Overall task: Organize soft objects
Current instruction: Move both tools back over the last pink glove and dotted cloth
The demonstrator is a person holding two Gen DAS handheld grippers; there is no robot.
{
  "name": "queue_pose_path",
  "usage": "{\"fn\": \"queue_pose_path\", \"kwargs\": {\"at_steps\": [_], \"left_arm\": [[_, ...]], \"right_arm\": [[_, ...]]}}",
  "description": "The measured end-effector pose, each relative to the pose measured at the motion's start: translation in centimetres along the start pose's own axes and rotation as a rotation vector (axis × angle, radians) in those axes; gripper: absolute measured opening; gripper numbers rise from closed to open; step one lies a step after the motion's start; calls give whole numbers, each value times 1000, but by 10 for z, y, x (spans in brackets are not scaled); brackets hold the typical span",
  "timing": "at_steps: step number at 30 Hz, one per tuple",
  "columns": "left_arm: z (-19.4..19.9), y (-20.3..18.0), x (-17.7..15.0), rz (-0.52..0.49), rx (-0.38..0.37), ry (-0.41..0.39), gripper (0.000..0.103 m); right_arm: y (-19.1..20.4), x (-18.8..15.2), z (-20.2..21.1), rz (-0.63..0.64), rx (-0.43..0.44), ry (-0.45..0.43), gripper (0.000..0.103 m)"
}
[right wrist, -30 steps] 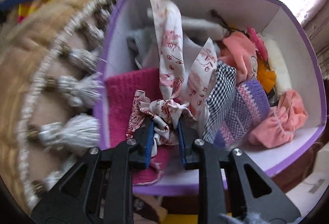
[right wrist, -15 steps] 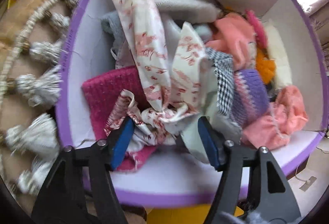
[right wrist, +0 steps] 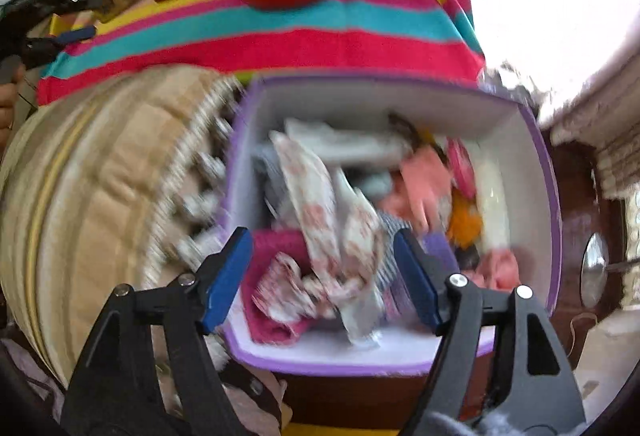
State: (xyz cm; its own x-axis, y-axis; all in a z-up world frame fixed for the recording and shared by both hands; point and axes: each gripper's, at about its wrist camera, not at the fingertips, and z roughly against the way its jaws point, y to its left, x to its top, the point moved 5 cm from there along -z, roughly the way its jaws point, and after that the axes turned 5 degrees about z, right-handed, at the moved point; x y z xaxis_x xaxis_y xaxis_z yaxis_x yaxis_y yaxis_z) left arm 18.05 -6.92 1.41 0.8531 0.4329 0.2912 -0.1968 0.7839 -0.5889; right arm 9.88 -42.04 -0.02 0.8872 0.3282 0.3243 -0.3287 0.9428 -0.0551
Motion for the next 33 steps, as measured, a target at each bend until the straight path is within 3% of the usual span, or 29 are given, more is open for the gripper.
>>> {"fn": "queue_pose_path", "kwargs": {"at_steps": [6, 15, 25, 33], "left_arm": [[1, 27, 24, 8, 59, -29, 59], [6, 43, 53, -31, 145, -92, 59], [19, 53, 76, -66, 207, -179, 59], [36, 94, 94, 68, 216, -276, 59]], "right_arm": [[46, 61, -8, 38, -25, -79, 76], [113, 161, -19, 97, 5, -200, 76], [163, 256, -43, 88, 17, -271, 79], [200, 312, -88, 79, 54, -293, 79]]}}
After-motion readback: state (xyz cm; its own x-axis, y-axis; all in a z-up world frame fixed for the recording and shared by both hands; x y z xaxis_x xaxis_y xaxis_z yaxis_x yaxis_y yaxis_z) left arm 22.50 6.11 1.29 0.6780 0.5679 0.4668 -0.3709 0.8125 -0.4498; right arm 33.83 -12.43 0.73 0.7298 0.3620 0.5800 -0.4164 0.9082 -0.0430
